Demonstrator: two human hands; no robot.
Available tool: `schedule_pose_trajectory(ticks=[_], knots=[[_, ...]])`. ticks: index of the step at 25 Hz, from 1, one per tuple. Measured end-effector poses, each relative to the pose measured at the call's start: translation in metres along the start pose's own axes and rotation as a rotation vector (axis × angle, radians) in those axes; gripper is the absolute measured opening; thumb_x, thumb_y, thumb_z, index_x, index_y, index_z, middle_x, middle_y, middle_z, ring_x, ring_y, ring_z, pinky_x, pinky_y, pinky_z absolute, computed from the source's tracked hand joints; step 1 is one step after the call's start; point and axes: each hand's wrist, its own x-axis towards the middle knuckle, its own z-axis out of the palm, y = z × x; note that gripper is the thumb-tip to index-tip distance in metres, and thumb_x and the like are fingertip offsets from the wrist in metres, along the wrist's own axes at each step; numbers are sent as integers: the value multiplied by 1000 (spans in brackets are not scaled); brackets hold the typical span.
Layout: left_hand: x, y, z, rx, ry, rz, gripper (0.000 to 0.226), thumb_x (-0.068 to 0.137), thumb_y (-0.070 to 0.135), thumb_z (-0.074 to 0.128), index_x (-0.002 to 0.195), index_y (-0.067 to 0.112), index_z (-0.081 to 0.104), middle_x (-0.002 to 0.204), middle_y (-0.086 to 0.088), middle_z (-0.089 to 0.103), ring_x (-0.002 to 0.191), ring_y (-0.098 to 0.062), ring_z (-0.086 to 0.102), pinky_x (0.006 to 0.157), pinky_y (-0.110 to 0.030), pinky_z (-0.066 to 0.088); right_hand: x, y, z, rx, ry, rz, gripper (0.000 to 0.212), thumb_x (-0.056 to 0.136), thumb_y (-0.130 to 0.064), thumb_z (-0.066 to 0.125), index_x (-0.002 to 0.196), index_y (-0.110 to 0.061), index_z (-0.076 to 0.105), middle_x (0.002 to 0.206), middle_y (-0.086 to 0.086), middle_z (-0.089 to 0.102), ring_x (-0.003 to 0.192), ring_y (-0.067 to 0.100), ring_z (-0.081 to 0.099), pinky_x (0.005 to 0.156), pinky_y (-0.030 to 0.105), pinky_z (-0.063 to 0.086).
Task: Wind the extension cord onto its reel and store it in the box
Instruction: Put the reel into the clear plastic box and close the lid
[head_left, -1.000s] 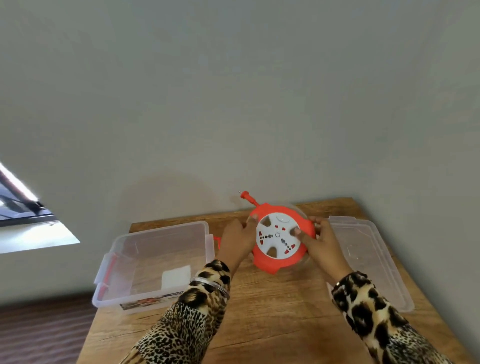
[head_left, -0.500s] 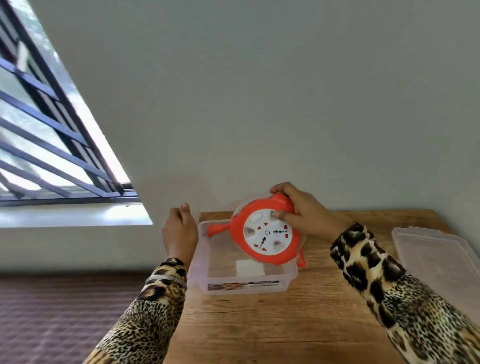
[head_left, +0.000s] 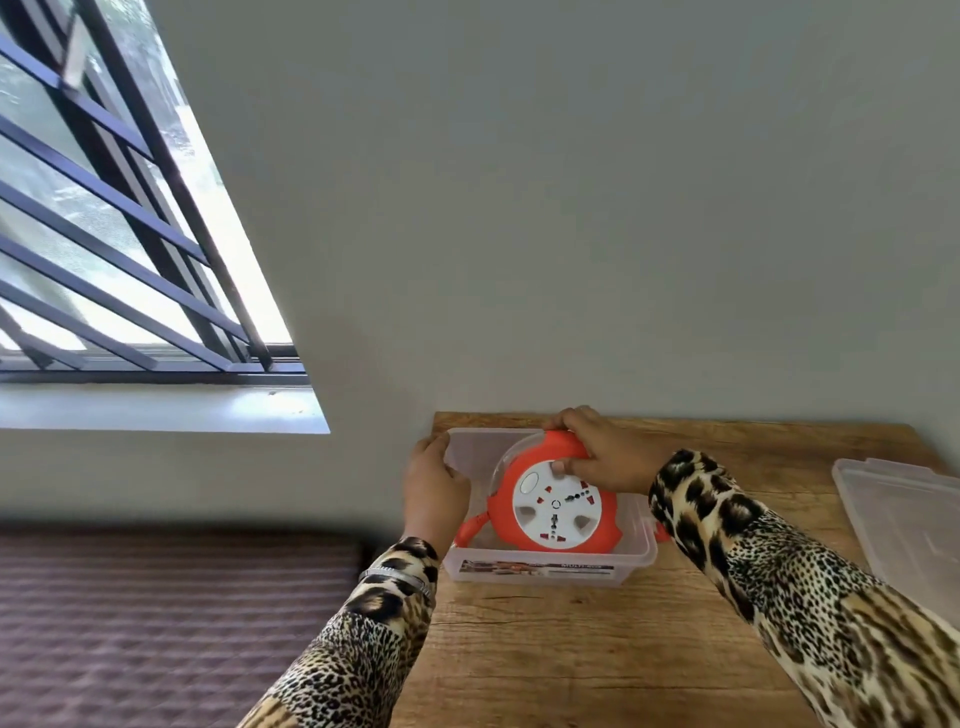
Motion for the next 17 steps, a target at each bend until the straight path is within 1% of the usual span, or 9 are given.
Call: schedule_pose_trajectory(ticks=[2,3,5,8,10,12,14,16,17], knots=[[0,0,1,-2,3,2,51,90,-5,42,140,5,48,144,-8,46,129,-23,47,97,-19,31,2,5,7,-116,101,8,54,89,-32,62,138,-19,43,126,3,40,119,19,38,98,27,36],[1,0,1,-1,9,5,51,90,-4,42,139,5,48,144,-7,46,128,-23,48,95,-18,31,4,7,10,-177,144,-3,54,89,-33,62,138,-19,45,125,3,42,119,19,36,99,30,33],[0,-1,4,13,12,15,49,90,-2,42,138,7,51,143,-7,46,124,-25,51,94,-20,33,3,8,20,-214,224,-31,48,87,-30,63,132,-18,51,121,2,49,116,20,40,97,30,32],[-2,-1,6,97,-2,13,47,89,6,43,134,14,56,141,-2,46,117,-26,54,100,-30,43,-1,11,39,-215,364,-74,33,87,-22,61,119,-13,60,118,1,59,113,21,48,98,29,32],[-4,2,7,297,-9,58,46,86,11,45,130,15,56,140,-4,47,120,-29,49,103,-40,44,-6,13,48,-187,409,-76,33,89,-20,60,121,-13,61,120,1,60,114,20,48,101,28,29],[-7,14,8,464,-4,157,47,86,21,43,131,12,54,142,-9,46,129,-32,42,108,-43,37,-12,18,48,-160,441,-58,35,91,-23,59,124,-16,60,121,-1,59,114,16,48,98,25,28],[-12,35,19,511,-13,317,51,86,31,36,129,12,53,138,-9,50,128,-31,44,107,-44,37,-25,29,41,-138,544,-9,31,92,-23,57,122,-17,61,118,-2,58,109,14,49,94,22,33],[-18,60,39,460,-56,494,41,85,21,43,124,14,56,127,-5,56,118,-27,51,99,-39,42,-46,47,31,-119,695,92,26,92,-18,55,116,-13,63,113,2,58,104,16,52,90,25,40],[-24,73,53,411,-97,570,38,84,15,47,121,14,58,122,-5,58,114,-26,53,95,-37,43,-60,60,26,-128,754,179,24,91,-15,55,113,-10,63,113,6,57,102,20,53,88,29,42]])
